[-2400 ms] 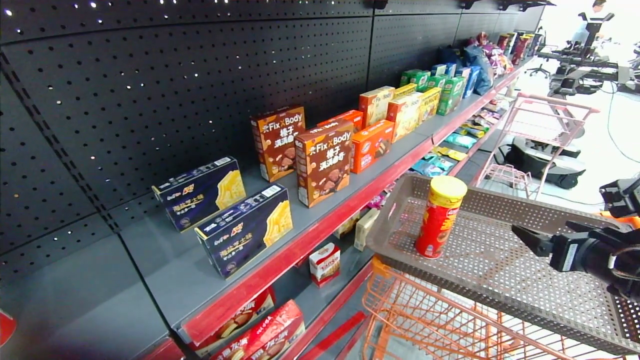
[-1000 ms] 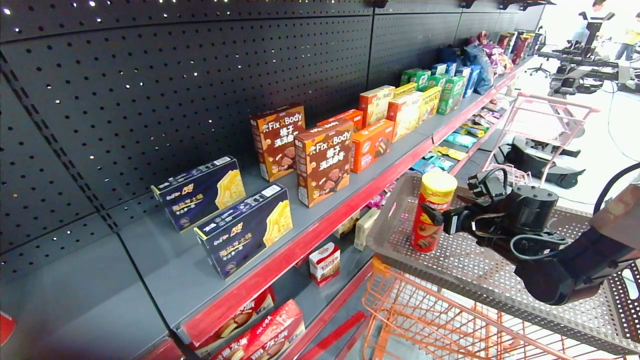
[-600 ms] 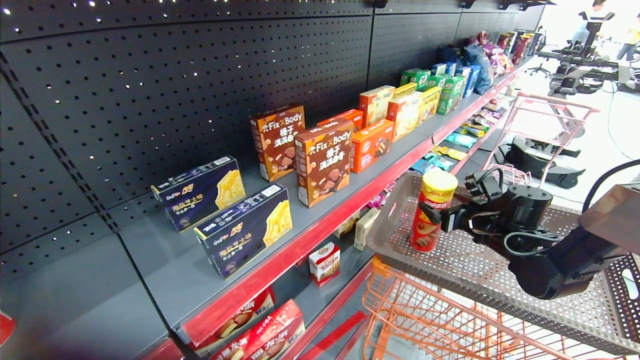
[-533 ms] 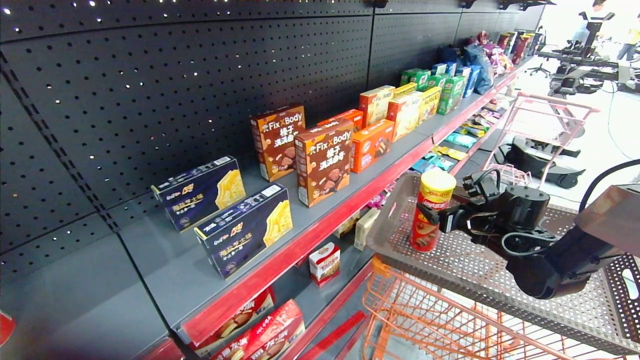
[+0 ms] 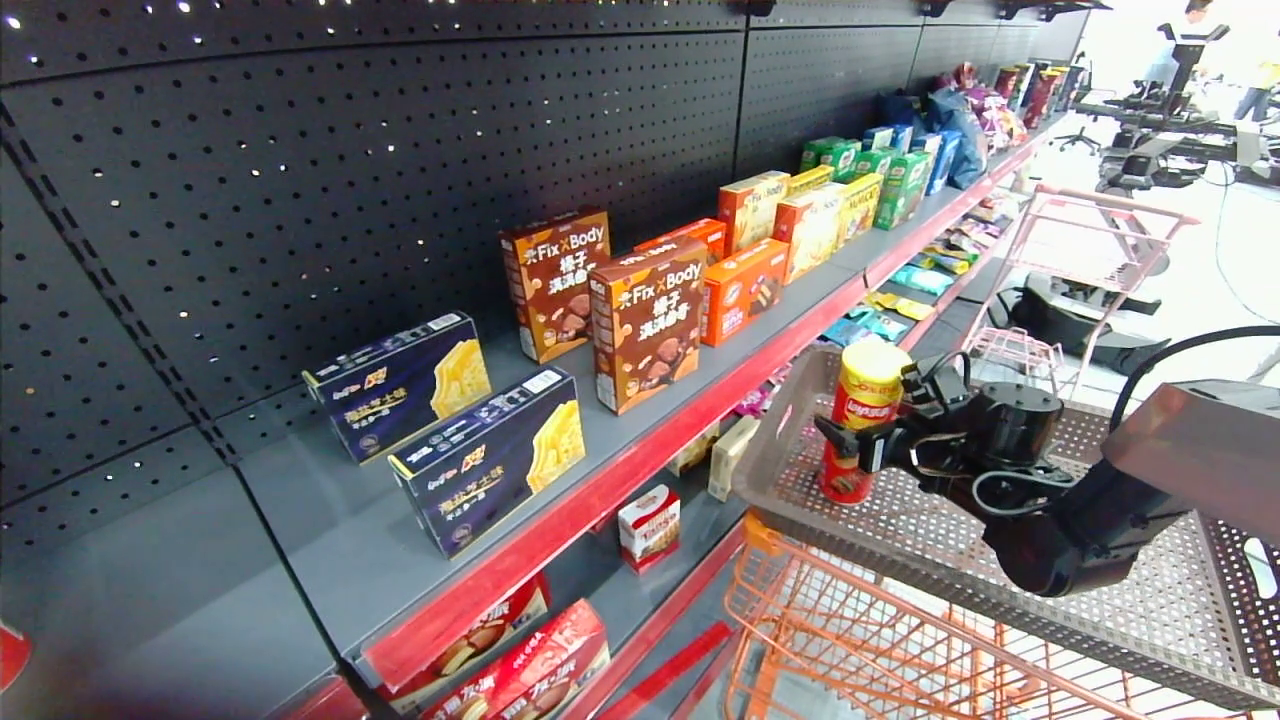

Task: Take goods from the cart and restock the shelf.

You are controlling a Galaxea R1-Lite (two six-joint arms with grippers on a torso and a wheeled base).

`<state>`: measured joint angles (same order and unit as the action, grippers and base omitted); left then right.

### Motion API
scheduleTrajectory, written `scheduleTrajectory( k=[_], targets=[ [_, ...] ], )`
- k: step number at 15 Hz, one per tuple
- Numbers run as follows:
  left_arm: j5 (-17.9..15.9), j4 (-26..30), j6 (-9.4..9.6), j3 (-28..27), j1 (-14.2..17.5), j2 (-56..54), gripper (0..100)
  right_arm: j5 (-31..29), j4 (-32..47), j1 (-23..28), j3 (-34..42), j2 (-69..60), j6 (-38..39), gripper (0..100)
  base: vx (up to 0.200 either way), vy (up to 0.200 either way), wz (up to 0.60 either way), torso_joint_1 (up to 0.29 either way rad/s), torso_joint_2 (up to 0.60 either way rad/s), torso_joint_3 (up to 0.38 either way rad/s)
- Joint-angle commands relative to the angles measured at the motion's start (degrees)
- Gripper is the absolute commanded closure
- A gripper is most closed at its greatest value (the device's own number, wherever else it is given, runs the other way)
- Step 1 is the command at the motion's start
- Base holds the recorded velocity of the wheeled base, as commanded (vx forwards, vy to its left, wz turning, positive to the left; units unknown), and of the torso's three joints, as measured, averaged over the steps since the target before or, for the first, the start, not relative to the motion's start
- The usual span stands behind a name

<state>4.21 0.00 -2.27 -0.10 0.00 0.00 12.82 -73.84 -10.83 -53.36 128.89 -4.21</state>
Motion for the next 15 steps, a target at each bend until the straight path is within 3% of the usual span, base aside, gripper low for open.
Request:
scheduleTrajectory(
  k=[1, 3, 4, 10, 14, 15],
  targets=[
    [0.0, 0.0, -0.02, -0.1, 0.0, 0.1, 0, 0.1, -0.1, 0.1, -0.2, 0.7, 0.0, 0, 0.0, 0.0, 0.0, 0.0, 0.0, 0.0],
    [0.0, -0.1, -0.02, 0.0, 0.0, 0.1, 0, 1.9, -0.3, 0.3, -0.4, 0.9, 0.1, 0, 0.0, 0.0, 0.0, 0.0, 0.0, 0.0],
    [0.0, 0.0, -0.02, 0.0, 0.0, 0.1, 0, 4.4, -0.3, 0.5, -0.5, 0.9, 0.0, 100, 0.0, 0.0, 0.0, 0.0, 0.0, 0.0],
    [0.0, 0.0, -0.02, 0.0, 0.0, 0.1, 0, 4.9, 1.7, 0.9, -0.3, -2.4, -1.2, 100, 0.0, 0.0, 0.0, 0.0, 0.0, 0.0],
    [0.0, 0.0, -0.02, 0.0, 0.0, 0.1, 0, 3.3, 14.5, 1.2, -0.8, -12.7, -0.9, 100, 0.0, 0.0, 0.0, 0.0, 0.0, 0.0],
    [0.0, 0.0, -0.02, 0.0, 0.0, 0.1, 0, -0.2, 18.4, 1.3, 0.3, -17.6, -0.9, 100, 0.0, 0.0, 0.0, 0.0, 0.0, 0.0]
  ],
)
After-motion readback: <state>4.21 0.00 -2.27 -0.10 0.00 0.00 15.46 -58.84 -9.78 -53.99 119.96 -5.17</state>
